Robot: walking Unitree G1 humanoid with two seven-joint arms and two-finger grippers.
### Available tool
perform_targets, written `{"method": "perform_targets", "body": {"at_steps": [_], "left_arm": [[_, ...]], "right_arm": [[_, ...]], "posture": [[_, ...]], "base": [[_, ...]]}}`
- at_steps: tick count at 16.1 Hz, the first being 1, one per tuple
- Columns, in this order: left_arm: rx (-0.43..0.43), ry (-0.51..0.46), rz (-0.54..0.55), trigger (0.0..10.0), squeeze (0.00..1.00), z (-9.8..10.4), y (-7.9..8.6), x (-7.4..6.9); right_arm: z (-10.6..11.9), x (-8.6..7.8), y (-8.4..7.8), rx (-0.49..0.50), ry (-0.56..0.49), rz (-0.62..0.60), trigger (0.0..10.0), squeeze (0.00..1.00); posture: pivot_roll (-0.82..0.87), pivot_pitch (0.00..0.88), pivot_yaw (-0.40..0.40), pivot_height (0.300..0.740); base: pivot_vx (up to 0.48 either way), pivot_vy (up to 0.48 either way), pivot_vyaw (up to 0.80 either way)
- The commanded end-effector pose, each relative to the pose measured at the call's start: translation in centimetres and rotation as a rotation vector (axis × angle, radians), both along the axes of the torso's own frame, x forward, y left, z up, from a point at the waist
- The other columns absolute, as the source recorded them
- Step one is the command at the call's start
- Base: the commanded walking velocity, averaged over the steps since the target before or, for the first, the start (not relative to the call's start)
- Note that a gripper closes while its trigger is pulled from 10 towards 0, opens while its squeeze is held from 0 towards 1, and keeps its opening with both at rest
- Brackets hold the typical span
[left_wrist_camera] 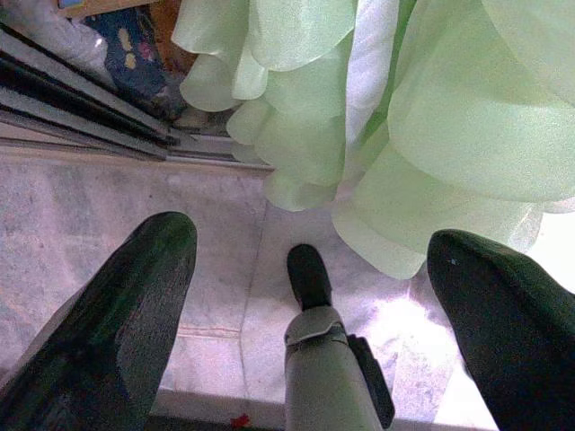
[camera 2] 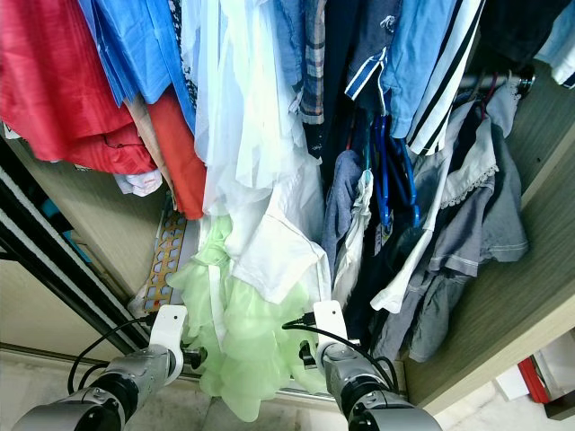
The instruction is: Clean up the room
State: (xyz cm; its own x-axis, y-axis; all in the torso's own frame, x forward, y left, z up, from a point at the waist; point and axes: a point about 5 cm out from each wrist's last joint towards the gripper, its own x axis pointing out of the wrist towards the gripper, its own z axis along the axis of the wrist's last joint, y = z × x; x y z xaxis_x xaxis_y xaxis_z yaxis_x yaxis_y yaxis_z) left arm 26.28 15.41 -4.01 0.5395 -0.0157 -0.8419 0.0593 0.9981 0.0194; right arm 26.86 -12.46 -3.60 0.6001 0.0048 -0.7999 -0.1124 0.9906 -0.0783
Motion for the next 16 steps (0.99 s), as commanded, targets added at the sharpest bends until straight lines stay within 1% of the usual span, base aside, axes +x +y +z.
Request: {"method": "perform_targets", "body": {"at_steps": [1, 3, 4, 5, 7, 12, 13, 16], "left_arm": [[-0.193, -0.348, 0.194, 10.0, 0.0, 5.1, -0.9, 5.6], [-0.197, -0.342, 0.195, 10.0, 0.0, 5.0, -1.0, 5.5], [-0.172, -0.284, 0.117, 10.0, 0.0, 3.6, -2.3, 4.2], [-0.165, -0.269, 0.095, 10.0, 0.0, 3.3, -2.7, 3.8], [-0.16, -0.262, 0.084, 10.0, 0.0, 3.1, -2.9, 3.6], [-0.159, -0.268, 0.091, 10.0, 0.0, 3.2, -2.8, 3.7], [-0.147, -0.28, 0.075, 10.0, 0.0, 3.3, -2.8, 3.8], [-0.05, -0.435, -0.1, 10.0, 0.0, 5.4, -3.2, 5.6]], "right_arm": [[4.8, 4.8, 3.3, 0.065, -0.192, 0.17, 10.0, 0.0], [4.6, 4.6, 3.4, 0.059, -0.189, 0.184, 10.0, 0.0], [3.3, 3.5, 2.3, 0.046, -0.179, 0.117, 10.0, 0.0], [2.9, 3.1, 2.0, 0.047, -0.176, 0.094, 10.0, 0.0], [2.8, 3.0, 1.8, 0.042, -0.172, 0.087, 10.0, 0.0], [2.8, 3.0, 1.9, 0.038, -0.169, 0.107, 10.0, 0.0], [2.9, 3.1, 2.0, 0.031, -0.178, 0.117, 10.0, 0.0], [5.3, 5.2, 2.7, -0.053, -0.351, 0.248, 10.0, 0.0]], "posture": [[-0.01, 0.0, -0.031, 0.74], [-0.01, 0.0, -0.031, 0.74], [-0.07, 0.0, 0.009, 0.74], [-0.07, 0.0, 0.01, 0.74], [-0.07, 0.0, 0.009, 0.74], [-0.07, 0.0, 0.01, 0.74], [-0.08, 0.0, 0.014, 0.74], [-0.08, 0.0, 0.017, 0.74]], "base": [[0.0, 0.0, 0.0], [0.0, 0.0, 0.0], [0.0, 0.0, 0.0], [0.0, 0.0, 0.0], [0.0, 0.0, 0.0], [0.0, 0.0, 0.0], [0.0, 0.0, 0.0], [0.0, 0.0, 0.0]]}}
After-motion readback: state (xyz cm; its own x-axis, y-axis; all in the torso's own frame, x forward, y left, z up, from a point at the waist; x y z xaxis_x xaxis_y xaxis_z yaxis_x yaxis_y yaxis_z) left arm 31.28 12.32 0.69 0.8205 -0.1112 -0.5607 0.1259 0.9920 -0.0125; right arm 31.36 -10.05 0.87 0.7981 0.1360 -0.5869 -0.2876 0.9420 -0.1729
